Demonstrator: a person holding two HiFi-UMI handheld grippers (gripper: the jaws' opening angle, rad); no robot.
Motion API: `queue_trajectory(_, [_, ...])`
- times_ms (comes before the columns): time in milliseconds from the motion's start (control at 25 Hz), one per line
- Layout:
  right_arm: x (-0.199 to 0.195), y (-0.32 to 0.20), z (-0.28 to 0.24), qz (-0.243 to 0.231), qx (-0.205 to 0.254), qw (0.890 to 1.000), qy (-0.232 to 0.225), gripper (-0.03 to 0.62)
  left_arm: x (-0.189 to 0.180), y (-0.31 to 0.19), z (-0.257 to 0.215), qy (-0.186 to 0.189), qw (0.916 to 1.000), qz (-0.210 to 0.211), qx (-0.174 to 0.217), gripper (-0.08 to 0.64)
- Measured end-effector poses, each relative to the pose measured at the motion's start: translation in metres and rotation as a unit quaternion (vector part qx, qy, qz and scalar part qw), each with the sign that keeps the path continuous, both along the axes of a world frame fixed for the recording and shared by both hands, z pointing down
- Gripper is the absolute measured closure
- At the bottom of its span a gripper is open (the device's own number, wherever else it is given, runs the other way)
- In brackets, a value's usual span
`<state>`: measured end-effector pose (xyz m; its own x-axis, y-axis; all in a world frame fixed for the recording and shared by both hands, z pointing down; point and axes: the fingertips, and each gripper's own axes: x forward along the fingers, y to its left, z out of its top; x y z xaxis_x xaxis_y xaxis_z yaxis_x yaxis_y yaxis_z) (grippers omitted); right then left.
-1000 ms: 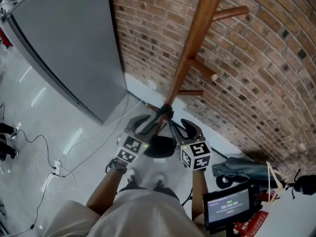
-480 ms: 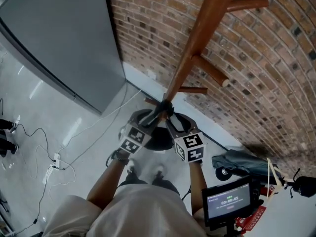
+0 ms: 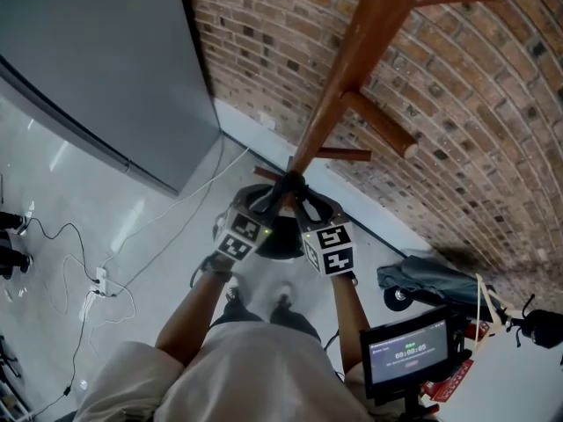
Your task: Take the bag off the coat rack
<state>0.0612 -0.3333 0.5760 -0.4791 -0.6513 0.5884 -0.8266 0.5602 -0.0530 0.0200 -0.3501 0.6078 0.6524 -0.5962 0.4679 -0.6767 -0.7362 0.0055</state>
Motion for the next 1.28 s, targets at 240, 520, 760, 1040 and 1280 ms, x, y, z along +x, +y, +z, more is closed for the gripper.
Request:
queue_trajectory(240, [-0.002,-0.001,0.001,0.007,-0.004,1.0,-0.006,0.562,0.003,0.001,0.0,-0.008,1.0,-0.001,0.006,0.513])
queue_trajectory(520, [0.001,-0.001,0.002,0.025,-0.021,0.999,-0.008,0.584,0.0,-0.001,0.001,-0.008,0.9999,-0.011,-0.004,0.552])
queue_trajectory(760, [0.008,0.004,-0.006,0.035,-0.028,0.999,-0.014,0.586,-0.007,0.001,-0.003,0.0,0.9996,-0.024,-0.014,0.555])
queue_trajectory(1040, [0.016,0.008,-0.017,0.049,-0.023,0.998,-0.025,0.586,-0.013,0.007,-0.012,0.01,0.9993,-0.032,-0.013,0.557])
queue_trajectory(1280, [0.015,0.016,-0.03,0.049,-0.019,0.998,-0.032,0.586,-0.019,0.016,-0.022,0.016,0.9992,-0.037,-0.007,0.557])
